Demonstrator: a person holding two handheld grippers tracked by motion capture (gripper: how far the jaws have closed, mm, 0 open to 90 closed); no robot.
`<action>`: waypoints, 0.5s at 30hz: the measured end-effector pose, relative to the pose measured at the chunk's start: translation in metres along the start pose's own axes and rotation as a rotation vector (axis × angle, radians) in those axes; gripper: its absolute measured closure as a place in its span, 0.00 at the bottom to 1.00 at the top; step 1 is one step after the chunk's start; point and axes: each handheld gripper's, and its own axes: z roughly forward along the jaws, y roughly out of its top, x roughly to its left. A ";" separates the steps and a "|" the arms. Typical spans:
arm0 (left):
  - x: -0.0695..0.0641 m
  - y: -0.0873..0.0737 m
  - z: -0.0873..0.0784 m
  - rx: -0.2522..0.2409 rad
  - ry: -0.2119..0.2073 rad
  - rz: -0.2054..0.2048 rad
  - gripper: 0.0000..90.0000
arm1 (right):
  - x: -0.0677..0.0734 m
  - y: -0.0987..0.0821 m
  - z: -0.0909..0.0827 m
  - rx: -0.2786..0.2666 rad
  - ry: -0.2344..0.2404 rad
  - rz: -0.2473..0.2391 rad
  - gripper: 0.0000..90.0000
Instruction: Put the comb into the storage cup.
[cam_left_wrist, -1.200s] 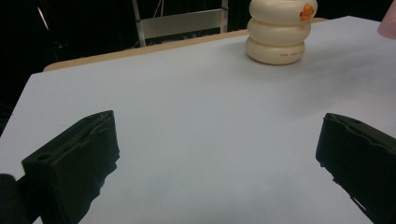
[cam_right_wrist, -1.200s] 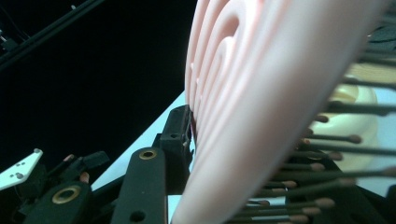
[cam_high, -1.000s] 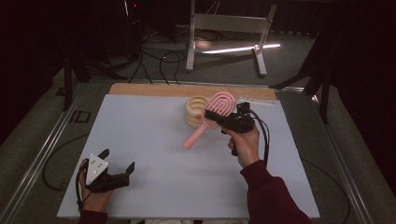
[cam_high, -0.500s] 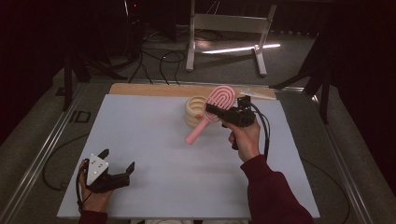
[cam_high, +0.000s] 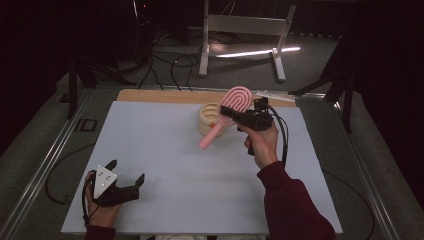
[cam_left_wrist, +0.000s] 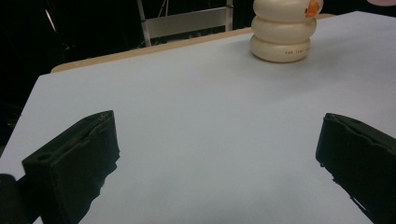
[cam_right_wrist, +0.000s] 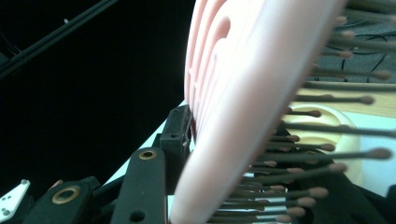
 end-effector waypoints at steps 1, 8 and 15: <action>0.000 0.000 0.000 0.000 0.000 0.000 0.00 | -0.001 0.000 0.000 -0.001 -0.001 0.001 0.69; 0.000 0.000 0.000 0.000 0.002 -0.002 0.00 | -0.006 0.004 0.005 -0.007 -0.010 0.011 0.69; 0.000 0.000 -0.001 -0.001 0.002 -0.002 0.00 | -0.008 0.009 0.008 -0.020 -0.022 0.008 0.69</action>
